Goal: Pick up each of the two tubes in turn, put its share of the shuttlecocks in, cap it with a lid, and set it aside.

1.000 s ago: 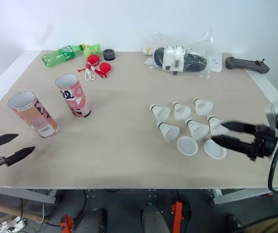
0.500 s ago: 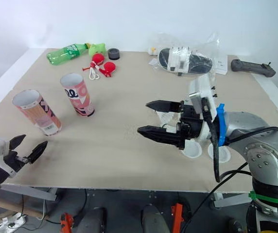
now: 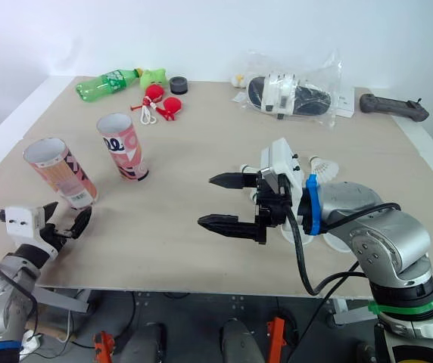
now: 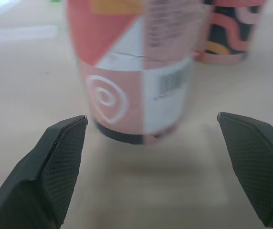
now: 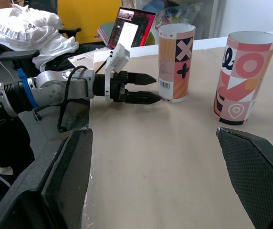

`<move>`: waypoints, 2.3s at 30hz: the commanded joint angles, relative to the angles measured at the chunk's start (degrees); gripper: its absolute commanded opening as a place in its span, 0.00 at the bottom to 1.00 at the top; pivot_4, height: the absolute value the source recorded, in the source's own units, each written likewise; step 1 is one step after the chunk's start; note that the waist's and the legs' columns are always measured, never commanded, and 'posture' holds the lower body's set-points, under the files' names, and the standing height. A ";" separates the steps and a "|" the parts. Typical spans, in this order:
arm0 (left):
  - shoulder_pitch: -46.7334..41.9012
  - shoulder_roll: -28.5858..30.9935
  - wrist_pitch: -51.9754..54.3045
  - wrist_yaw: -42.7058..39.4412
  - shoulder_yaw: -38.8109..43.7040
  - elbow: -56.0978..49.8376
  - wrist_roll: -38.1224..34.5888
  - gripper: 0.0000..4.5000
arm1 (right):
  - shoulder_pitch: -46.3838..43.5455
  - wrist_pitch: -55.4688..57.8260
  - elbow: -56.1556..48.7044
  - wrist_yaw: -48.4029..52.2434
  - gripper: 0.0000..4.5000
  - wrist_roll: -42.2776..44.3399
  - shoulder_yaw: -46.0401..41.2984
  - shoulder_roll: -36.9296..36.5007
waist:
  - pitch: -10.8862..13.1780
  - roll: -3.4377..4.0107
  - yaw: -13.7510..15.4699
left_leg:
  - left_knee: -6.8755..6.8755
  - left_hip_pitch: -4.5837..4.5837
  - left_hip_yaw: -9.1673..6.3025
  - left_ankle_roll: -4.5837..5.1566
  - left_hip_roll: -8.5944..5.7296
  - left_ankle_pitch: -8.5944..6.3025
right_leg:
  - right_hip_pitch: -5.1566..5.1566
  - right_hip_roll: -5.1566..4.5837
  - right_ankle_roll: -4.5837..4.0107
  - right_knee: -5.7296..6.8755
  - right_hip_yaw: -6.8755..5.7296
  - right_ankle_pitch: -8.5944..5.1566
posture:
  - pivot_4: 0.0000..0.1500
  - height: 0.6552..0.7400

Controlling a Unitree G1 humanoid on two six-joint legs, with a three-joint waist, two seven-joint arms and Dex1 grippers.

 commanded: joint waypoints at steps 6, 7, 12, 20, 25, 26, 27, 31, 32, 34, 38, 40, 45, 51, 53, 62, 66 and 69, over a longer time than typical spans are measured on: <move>-5.59 0.09 -3.16 0.99 -0.91 6.55 0.63 1.00 | -0.39 -0.51 -1.38 -0.83 0.99 -0.08 -0.68 0.81 | 0.00 0.00 0.03 | 0.00 -0.03 -0.03 0.00 -0.01 0.00 | 0.00 0.00 0.01 0.00 0.00 -0.01 | 1.00 1.00; -6.31 0.24 -3.32 0.78 -1.17 7.57 0.60 1.00 | -0.28 -0.39 -1.60 -1.04 0.99 0.01 -0.71 0.88 | 0.00 0.00 0.03 | 0.00 -0.03 -0.04 0.00 -0.01 0.00 | 0.00 0.01 0.01 0.00 -0.01 -0.01 | 1.00 1.00; -9.71 1.22 -4.46 -0.35 -2.29 12.87 1.23 1.00 | 0.31 -0.13 -2.25 -2.07 0.99 0.26 -0.95 1.00 | 0.00 0.01 0.03 | 0.00 -0.03 -0.06 0.00 -0.01 0.00 | 0.01 0.02 0.01 0.00 -0.01 0.00 | 1.00 1.00; -14.73 2.01 -6.91 -1.19 -4.00 19.96 2.44 1.00 | 0.82 0.51 -3.21 -3.16 0.99 1.01 -1.41 0.95 | -0.01 0.03 0.03 | 0.00 -0.02 -0.11 0.01 -0.01 0.02 | 0.03 0.05 0.02 0.00 -0.02 0.02 | 1.00 1.00; -14.99 1.79 -8.04 -0.83 -4.02 20.88 2.56 0.88 | 1.05 0.98 -3.70 -3.60 1.00 1.68 -1.85 0.76 | -0.01 0.03 0.04 | -0.01 -0.02 -0.12 0.01 -0.01 0.02 | 0.03 0.04 0.03 0.00 -0.02 0.01 | 1.00 1.00; -14.85 1.75 -7.98 -0.86 -4.02 20.88 2.46 0.88 | 1.07 1.05 -3.76 -3.70 1.00 1.82 -1.92 0.69 | -0.01 0.03 0.04 | -0.01 -0.02 -0.12 0.01 -0.01 0.02 | 0.03 0.05 0.03 0.00 -0.02 0.01 | 1.00 1.00; -14.74 1.73 -7.94 -0.87 -4.04 20.87 2.38 0.88 | 1.10 1.08 -3.80 -3.77 1.00 1.91 -1.97 0.64 | -0.01 0.03 0.03 | -0.01 -0.02 -0.13 0.01 -0.01 0.02 | 0.03 0.05 0.03 0.00 -0.02 0.01 | 1.00 1.00; -13.30 2.20 -8.51 -2.14 -4.36 18.88 2.18 0.88 | 1.14 1.53 -3.99 -4.04 1.00 2.71 -2.37 0.43 | -0.01 0.03 0.04 | -0.01 -0.03 -0.12 0.01 -0.01 0.02 | 0.03 0.04 0.03 0.00 -0.02 0.01 | 1.00 1.00; -12.34 2.96 -8.49 -3.52 -4.76 17.13 2.08 0.88 | 1.24 1.91 -4.08 -4.09 1.00 3.27 -2.81 0.20 | -0.01 0.03 0.03 | -0.02 -0.02 -0.12 0.01 -0.01 0.02 | 0.03 0.05 0.04 0.00 -0.02 0.00 | 1.00 1.00; -9.85 6.45 -3.94 -8.98 -5.63 10.36 -0.59 0.88 | 1.74 5.27 -3.33 -4.53 1.00 7.01 -5.46 -1.68 | -0.01 0.02 -0.03 | -0.04 -0.05 -0.12 0.01 -0.01 0.02 | 0.02 0.04 0.05 -0.01 -0.01 -0.03 | 1.00 1.00; -5.92 16.61 5.28 -20.45 -6.83 -1.72 -6.12 0.88 | 3.98 7.21 -1.35 -3.09 1.00 9.01 -9.70 -6.01 | 0.01 0.03 0.00 | -0.20 -0.22 -0.17 0.00 0.00 0.01 | -0.18 0.05 -0.03 -0.01 -0.05 -0.13 | 1.00 1.00; -6.10 19.19 7.69 -22.51 -5.50 -3.86 -8.53 0.88 | 5.29 6.66 -0.94 -2.40 1.00 8.23 -10.17 -7.07 | 0.01 0.04 0.09 | -0.22 -0.24 -0.21 0.00 0.02 0.01 | -0.19 0.04 -0.09 -0.01 -0.13 -0.21 | 1.00 1.00; -5.07 22.96 10.53 -28.96 -7.30 -7.22 -10.75 0.88 | 6.21 5.65 -0.74 -2.54 1.00 7.44 -9.84 -7.01 | 0.06 0.13 -0.11 | -0.22 -0.23 -0.19 0.00 0.02 0.01 | -0.19 0.02 -0.17 -0.01 -0.16 -0.29 | 1.00 1.00; -11.49 31.47 20.83 -38.22 -21.36 -13.74 -7.35 0.88 | 10.50 6.32 -0.49 -1.17 1.00 5.68 -12.00 -11.02 | 0.09 0.15 0.36 | -0.29 -0.26 -0.21 0.00 0.03 0.01 | -0.24 0.02 -0.16 -0.01 -0.19 -0.34 | 1.00 1.00; -18.92 33.21 25.17 -40.64 -27.22 -12.81 -5.15 0.88 | 14.16 6.02 -0.37 -0.50 1.00 3.24 -12.91 -13.83 | 0.11 0.18 0.95 | -0.22 -0.47 -0.32 0.01 0.02 0.02 | -0.27 -0.03 -0.35 -0.01 -0.44 -0.50 | 1.00 1.00; -34.30 34.36 28.92 -46.89 -40.00 -9.44 3.54 0.88 | 22.41 5.99 -7.49 -13.85 1.00 -2.00 -13.91 -10.30 | 0.14 0.24 -0.40 | -0.24 -0.56 -0.36 0.10 0.07 -0.02 | -0.30 0.04 -0.12 -0.02 -0.47 -0.43 | 1.00 1.00; -35.61 33.20 27.06 -47.43 -42.15 -7.69 6.47 0.88 | 24.05 4.72 -9.71 -22.65 1.00 -7.90 -10.56 -4.37 | 0.15 0.26 -0.27 | -0.24 -0.63 -0.42 0.10 0.10 -0.03 | -0.33 0.07 -0.15 0.00 -0.53 -0.50 | 1.00 1.00; -35.37 32.70 25.94 -47.80 -42.82 -6.40 7.87 0.88 | 23.58 5.44 -10.58 -27.72 1.00 -11.42 -7.31 -0.99 | 0.15 0.26 -0.24 | -0.19 -0.63 -0.40 0.10 0.08 -0.03 | -0.30 0.04 -0.14 0.00 -0.53 -0.49 | 1.00 1.00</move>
